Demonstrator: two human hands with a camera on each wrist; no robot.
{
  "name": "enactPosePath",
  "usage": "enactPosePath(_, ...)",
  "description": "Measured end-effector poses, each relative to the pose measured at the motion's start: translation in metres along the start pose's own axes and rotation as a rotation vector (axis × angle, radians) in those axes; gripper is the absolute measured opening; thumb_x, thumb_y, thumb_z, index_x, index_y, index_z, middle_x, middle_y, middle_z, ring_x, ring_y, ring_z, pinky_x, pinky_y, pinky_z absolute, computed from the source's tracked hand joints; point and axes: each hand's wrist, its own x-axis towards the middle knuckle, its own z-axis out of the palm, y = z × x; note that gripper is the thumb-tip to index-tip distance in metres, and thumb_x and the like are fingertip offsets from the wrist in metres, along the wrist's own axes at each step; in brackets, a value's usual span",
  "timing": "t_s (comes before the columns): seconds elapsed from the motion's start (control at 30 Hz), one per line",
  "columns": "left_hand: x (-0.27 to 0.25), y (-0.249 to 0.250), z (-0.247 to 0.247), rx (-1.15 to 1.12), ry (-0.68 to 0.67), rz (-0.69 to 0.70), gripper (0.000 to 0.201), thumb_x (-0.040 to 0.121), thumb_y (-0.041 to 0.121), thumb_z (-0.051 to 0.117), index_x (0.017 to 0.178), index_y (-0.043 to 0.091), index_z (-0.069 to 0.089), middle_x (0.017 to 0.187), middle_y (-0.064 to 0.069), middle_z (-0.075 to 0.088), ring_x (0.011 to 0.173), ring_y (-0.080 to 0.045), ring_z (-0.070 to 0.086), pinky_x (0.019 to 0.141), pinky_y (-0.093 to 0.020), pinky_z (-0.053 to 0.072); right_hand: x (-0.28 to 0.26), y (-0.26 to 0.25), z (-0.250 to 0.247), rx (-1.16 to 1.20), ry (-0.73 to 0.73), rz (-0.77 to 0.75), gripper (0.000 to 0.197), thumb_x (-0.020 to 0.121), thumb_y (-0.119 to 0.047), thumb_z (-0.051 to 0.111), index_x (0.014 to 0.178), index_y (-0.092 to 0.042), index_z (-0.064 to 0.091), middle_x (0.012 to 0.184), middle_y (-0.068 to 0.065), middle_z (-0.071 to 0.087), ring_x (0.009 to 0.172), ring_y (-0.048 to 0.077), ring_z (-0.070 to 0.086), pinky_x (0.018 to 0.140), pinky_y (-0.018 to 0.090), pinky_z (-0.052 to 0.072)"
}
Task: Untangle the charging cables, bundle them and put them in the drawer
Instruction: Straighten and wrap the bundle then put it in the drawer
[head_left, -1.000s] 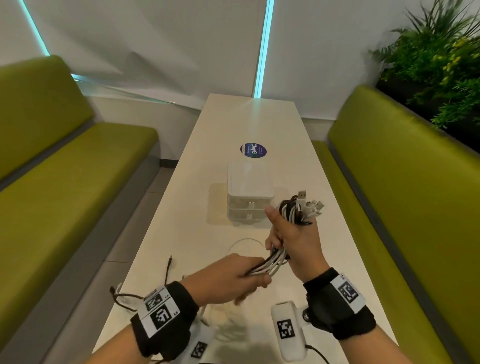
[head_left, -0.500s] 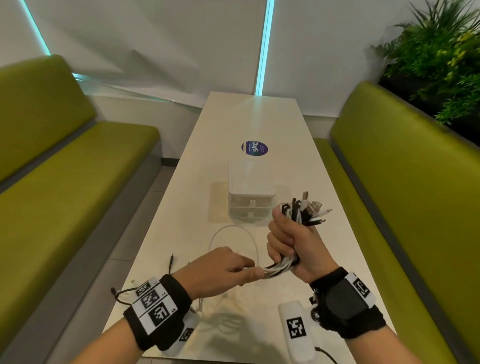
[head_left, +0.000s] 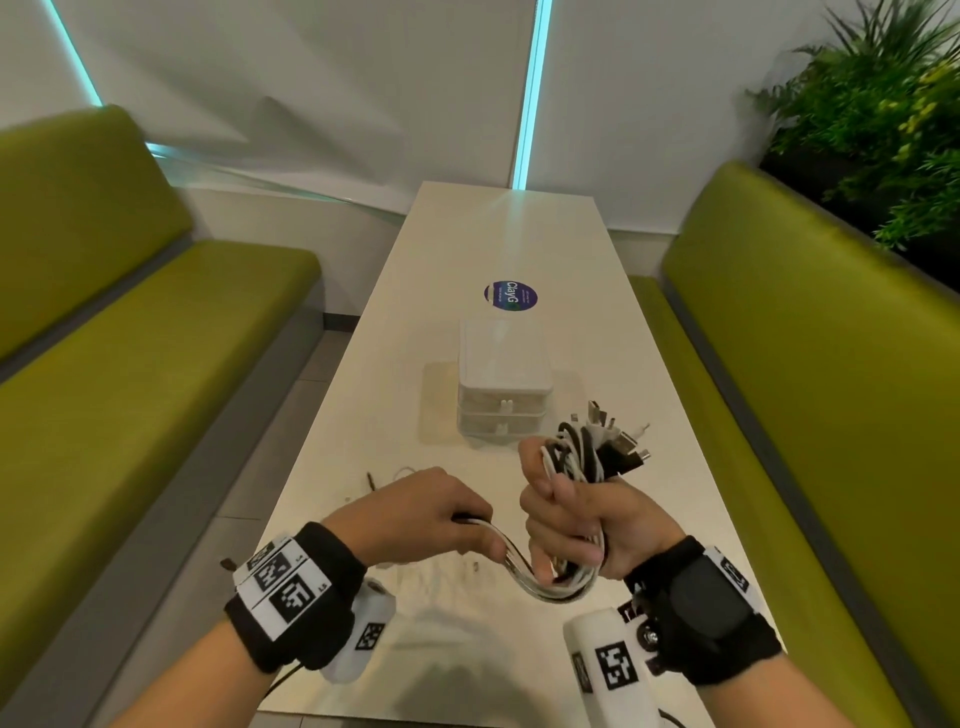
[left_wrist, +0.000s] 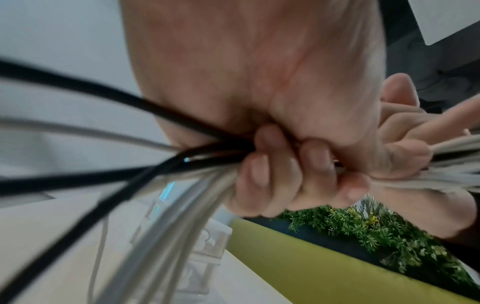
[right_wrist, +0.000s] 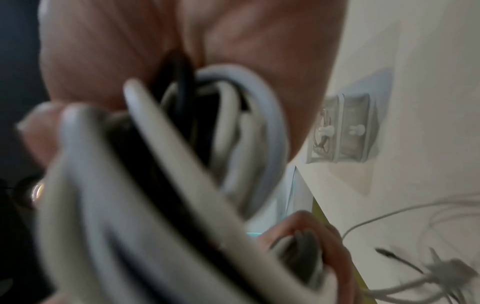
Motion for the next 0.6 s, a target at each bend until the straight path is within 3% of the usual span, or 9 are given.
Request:
enactPosePath(0.07, 0.0, -0.002, 0.002, 0.048, 0.053, 0.043, 0.056, 0.078, 0.071, 0.056, 0.058, 0.019, 0.047, 0.047, 0.004, 0.04, 0.048, -0.011, 0.039, 0.052, -0.025, 0.03, -0.001, -0.001, 0.0, -0.041, 0.062, 0.041, 0.027, 0.092, -0.021, 0.066, 0.087, -0.011, 0.042, 0.053, 0.002, 0.028, 0.038, 0.007, 0.044, 0.049, 0.027, 0.051)
enactPosePath(0.13, -0.001, -0.006, 0.004, 0.093, 0.124, 0.074, 0.067, 0.076, 0.08, 0.048, 0.057, 0.015, 0.045, 0.047, 0.002, 0.037, 0.049, -0.017, 0.039, 0.051, -0.029, 0.03, -0.003, -0.004, 0.0, -0.197, 0.213, 0.074, 0.036, 0.089, -0.02, 0.068, 0.08, -0.01, 0.035, 0.053, 0.005, 0.023, 0.036, 0.011, 0.034, 0.042, 0.023, 0.04)
enactPosePath(0.2, -0.001, -0.007, 0.002, 0.09, 0.182, 0.052, 0.072, 0.075, 0.082, 0.047, 0.056, 0.013, 0.047, 0.046, 0.001, 0.037, 0.048, -0.019, 0.039, 0.05, -0.029, 0.029, -0.003, -0.009, 0.0, -0.487, 0.393, 0.121, 0.041, 0.087, -0.02, 0.07, 0.074, -0.001, 0.036, 0.054, 0.011, 0.025, 0.038, 0.016, 0.029, 0.041, 0.023, 0.034)
enactPosePath(0.27, 0.0, -0.007, -0.004, 0.093, 0.196, 0.012, 0.066, 0.076, 0.077, 0.052, 0.056, 0.015, 0.053, 0.046, 0.002, 0.042, 0.047, -0.014, 0.041, 0.048, -0.025, 0.028, 0.001, -0.013, 0.0, -0.826, 0.521, 0.187, 0.045, 0.086, -0.023, 0.073, 0.077, 0.008, 0.041, 0.056, 0.016, 0.036, 0.041, 0.02, 0.034, 0.042, 0.024, 0.034)
enactPosePath(0.3, 0.001, -0.006, -0.007, 0.096, 0.187, -0.006, 0.059, 0.077, 0.074, 0.055, 0.057, 0.018, 0.056, 0.047, 0.003, 0.046, 0.047, -0.012, 0.043, 0.048, -0.023, 0.029, 0.004, -0.013, 0.001, -0.971, 0.56, 0.201, 0.042, 0.085, -0.025, 0.074, 0.076, 0.005, 0.046, 0.057, 0.015, 0.042, 0.043, 0.018, 0.039, 0.044, 0.025, 0.035)
enactPosePath(0.37, 0.003, -0.005, -0.012, 0.086, 0.152, -0.041, 0.045, 0.081, 0.066, 0.059, 0.059, 0.026, 0.062, 0.05, 0.002, 0.054, 0.048, -0.009, 0.047, 0.049, -0.021, 0.031, 0.011, -0.013, -0.001, -1.181, 0.61, 0.202, 0.033, 0.079, -0.031, 0.079, 0.069, -0.013, 0.053, 0.055, -0.008, 0.051, 0.048, 0.007, 0.046, 0.052, 0.022, 0.038)
enactPosePath(0.4, 0.003, -0.005, -0.013, 0.067, 0.133, -0.056, 0.04, 0.082, 0.061, 0.061, 0.061, 0.028, 0.064, 0.052, 0.002, 0.055, 0.048, -0.008, 0.046, 0.05, -0.022, 0.032, 0.013, -0.012, 0.001, -1.252, 0.617, 0.221, 0.03, 0.074, -0.035, 0.082, 0.07, -0.022, 0.056, 0.059, -0.013, 0.057, 0.053, 0.003, 0.05, 0.056, 0.021, 0.042)
enactPosePath(0.5, 0.006, -0.004, -0.015, -0.029, 0.104, -0.064, 0.028, 0.086, 0.04, 0.065, 0.06, 0.03, 0.06, 0.05, 0.008, 0.049, 0.049, -0.008, 0.041, 0.051, -0.023, 0.029, 0.019, -0.005, 0.0, -1.377, 0.596, 0.291, 0.039, 0.059, -0.042, 0.09, 0.083, -0.03, 0.062, 0.08, -0.011, 0.067, 0.075, 0.003, 0.061, 0.069, 0.03, 0.051)
enactPosePath(0.6, 0.009, -0.003, -0.013, -0.07, 0.1, -0.076, 0.031, 0.088, 0.026, 0.065, 0.059, 0.026, 0.054, 0.051, 0.007, 0.044, 0.05, -0.008, 0.037, 0.052, -0.023, 0.026, 0.02, 0.003, -0.005, -1.47, 0.613, 0.329, 0.044, 0.056, -0.044, 0.091, 0.083, -0.036, 0.057, 0.082, -0.015, 0.065, 0.077, 0.004, 0.06, 0.067, 0.029, 0.049)
